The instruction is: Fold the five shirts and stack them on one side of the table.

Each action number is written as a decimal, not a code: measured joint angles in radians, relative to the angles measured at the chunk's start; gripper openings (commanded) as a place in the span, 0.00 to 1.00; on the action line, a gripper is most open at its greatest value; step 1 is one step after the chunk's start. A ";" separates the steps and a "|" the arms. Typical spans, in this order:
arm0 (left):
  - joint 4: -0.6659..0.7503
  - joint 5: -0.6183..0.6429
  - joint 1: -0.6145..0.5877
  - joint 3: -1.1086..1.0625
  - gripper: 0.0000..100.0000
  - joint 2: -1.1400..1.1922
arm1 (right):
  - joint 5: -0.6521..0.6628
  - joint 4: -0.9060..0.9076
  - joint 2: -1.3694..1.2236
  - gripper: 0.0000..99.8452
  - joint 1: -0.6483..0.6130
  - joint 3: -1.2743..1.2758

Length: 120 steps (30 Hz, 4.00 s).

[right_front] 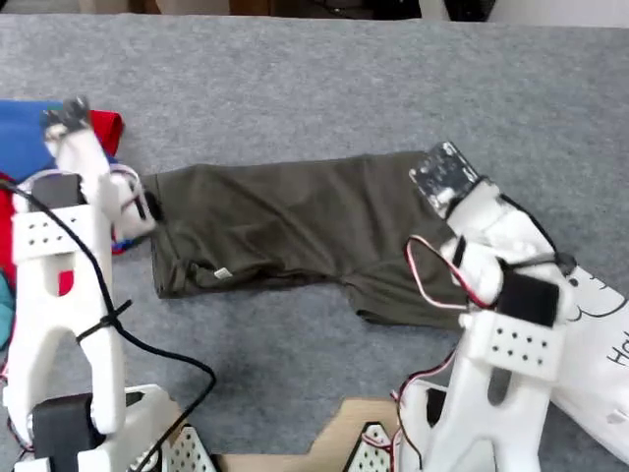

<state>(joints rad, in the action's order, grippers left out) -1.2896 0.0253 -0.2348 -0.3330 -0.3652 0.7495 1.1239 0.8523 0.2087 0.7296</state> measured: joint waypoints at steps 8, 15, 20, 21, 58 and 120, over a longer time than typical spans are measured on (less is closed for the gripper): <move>0.293 0.074 0.176 0.041 0.02 0.250 | -0.158 -0.193 -0.423 0.01 -0.147 -0.230; 0.367 0.092 0.190 0.247 0.02 0.598 | -0.298 -0.322 -0.872 0.01 -0.190 -0.511; 0.348 0.092 0.161 0.448 0.02 0.844 | -0.347 -0.344 -1.169 0.01 -0.199 -0.681; 0.328 0.092 0.147 0.497 0.02 0.887 | -0.350 -0.344 -1.224 0.01 -0.196 -0.721; -0.457 -0.012 0.261 1.040 0.02 0.905 | -0.304 0.555 -1.355 0.01 -0.146 -1.682; 0.032 0.020 0.269 -0.106 0.02 0.132 | -0.189 -0.072 -0.809 0.01 -0.124 -0.423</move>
<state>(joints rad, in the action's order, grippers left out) -1.2574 0.0453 0.0338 -0.4388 -0.2332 0.5608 1.0518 0.0437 0.0844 0.3061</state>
